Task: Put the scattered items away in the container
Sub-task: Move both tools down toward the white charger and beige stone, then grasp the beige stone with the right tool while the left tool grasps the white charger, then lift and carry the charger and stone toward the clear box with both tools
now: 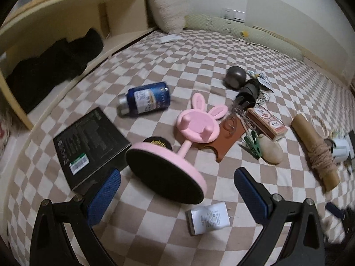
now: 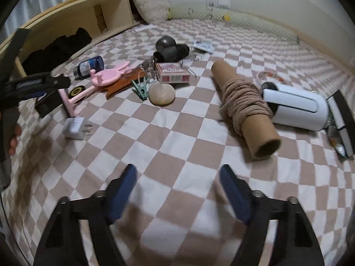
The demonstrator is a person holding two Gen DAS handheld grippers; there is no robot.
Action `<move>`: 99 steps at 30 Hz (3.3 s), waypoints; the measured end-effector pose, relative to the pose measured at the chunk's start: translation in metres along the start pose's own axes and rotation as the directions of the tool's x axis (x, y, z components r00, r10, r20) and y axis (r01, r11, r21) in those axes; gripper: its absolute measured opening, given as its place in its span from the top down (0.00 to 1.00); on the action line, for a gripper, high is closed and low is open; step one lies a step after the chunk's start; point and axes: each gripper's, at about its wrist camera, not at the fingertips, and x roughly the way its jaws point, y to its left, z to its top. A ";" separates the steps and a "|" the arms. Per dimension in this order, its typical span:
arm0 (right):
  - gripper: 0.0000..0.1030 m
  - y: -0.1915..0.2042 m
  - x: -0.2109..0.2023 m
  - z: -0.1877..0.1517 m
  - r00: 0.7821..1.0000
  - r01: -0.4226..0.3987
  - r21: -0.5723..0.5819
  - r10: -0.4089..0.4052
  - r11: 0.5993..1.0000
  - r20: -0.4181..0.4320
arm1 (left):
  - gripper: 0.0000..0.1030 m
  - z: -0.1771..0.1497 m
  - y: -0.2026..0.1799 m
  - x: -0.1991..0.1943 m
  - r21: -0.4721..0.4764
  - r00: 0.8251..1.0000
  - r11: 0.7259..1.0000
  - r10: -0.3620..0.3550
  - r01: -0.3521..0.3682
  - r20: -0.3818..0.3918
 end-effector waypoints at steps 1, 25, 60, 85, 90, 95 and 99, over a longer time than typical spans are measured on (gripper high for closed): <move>0.28 0.000 0.005 0.004 1.000 -0.004 0.001 0.004 1.000 0.005 | 0.00 -0.001 -0.002 0.000 0.014 1.000 1.000 -0.003 0.003 0.009; 0.28 0.029 0.107 0.080 0.999 -0.018 -0.228 0.011 0.973 -0.030 | 0.00 -0.065 -0.010 0.030 0.007 0.983 0.984 -0.177 0.178 -0.045; 0.51 0.027 0.059 0.027 0.992 -0.120 -0.280 0.103 0.953 -0.075 | 0.54 -0.071 -0.013 0.026 0.079 0.966 0.966 -0.237 0.246 -0.107; 0.51 0.018 0.038 -0.008 0.991 -0.137 -0.257 0.129 0.957 -0.048 | 0.32 -0.070 -0.039 0.033 0.134 0.983 0.977 -0.151 0.165 -0.107; 0.51 0.019 0.039 -0.007 0.991 -0.132 -0.256 0.125 0.958 -0.043 | 0.40 -0.071 -0.034 0.034 0.128 0.983 0.978 -0.152 0.164 -0.100; 0.51 0.026 0.042 -0.005 0.995 -0.097 -0.277 0.090 0.956 -0.039 | 0.40 -0.074 -0.038 0.033 0.149 0.987 0.978 -0.135 0.146 -0.087; 0.51 0.028 0.042 -0.005 0.997 -0.081 -0.286 0.074 0.955 -0.033 | 0.40 -0.075 -0.037 0.032 0.147 0.987 0.978 -0.137 0.148 -0.079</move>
